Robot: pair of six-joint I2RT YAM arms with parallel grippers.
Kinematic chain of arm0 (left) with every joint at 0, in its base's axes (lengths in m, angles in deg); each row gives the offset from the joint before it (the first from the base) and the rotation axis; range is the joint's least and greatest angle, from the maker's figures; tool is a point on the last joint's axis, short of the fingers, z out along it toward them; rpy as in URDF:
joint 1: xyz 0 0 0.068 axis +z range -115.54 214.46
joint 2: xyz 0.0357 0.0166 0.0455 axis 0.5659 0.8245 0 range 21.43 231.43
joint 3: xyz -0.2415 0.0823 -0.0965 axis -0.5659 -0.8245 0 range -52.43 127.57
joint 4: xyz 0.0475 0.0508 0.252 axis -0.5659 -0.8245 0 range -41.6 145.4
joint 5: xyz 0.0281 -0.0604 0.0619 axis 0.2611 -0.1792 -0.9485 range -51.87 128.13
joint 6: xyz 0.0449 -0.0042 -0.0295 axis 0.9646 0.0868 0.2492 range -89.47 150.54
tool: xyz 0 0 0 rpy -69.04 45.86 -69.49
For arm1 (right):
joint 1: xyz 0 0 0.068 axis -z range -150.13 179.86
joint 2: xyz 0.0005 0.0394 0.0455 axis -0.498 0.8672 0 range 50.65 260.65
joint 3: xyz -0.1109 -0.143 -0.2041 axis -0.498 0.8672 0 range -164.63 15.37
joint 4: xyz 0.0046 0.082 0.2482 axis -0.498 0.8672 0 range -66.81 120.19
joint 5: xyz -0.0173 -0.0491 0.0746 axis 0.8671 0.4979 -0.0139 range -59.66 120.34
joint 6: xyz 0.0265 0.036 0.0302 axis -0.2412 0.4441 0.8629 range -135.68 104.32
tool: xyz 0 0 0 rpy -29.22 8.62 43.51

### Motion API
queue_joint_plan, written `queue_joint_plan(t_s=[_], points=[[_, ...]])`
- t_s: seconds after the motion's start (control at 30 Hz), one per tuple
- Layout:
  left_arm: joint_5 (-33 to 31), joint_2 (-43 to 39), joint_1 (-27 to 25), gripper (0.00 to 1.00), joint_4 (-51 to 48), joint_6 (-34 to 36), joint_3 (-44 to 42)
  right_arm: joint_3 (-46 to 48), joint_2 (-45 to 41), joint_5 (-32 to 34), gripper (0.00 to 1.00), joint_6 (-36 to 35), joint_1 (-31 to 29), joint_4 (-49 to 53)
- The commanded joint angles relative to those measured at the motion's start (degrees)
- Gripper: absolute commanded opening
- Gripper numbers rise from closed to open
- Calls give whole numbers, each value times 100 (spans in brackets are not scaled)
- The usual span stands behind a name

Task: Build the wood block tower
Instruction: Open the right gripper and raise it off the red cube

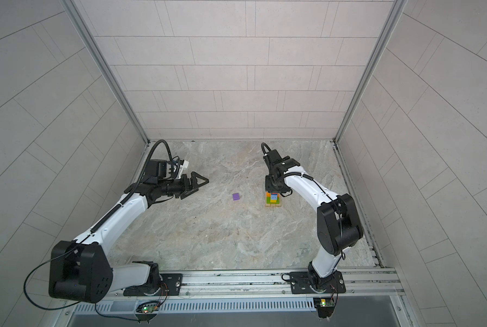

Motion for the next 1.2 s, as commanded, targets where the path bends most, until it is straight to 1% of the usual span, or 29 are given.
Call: queue_joint_plan(t_s=[0.0, 0.43, 1.17], points=[[56, -59, 22, 100, 82, 6, -32, -81, -67, 92, 35, 53, 29, 44], [64, -84, 24, 100, 84, 11, -41, -64, -80, 148, 33, 123, 29, 33], [47, -76, 26, 100, 73, 8, -31, -20, -106, 59, 36, 169, 29, -17]])
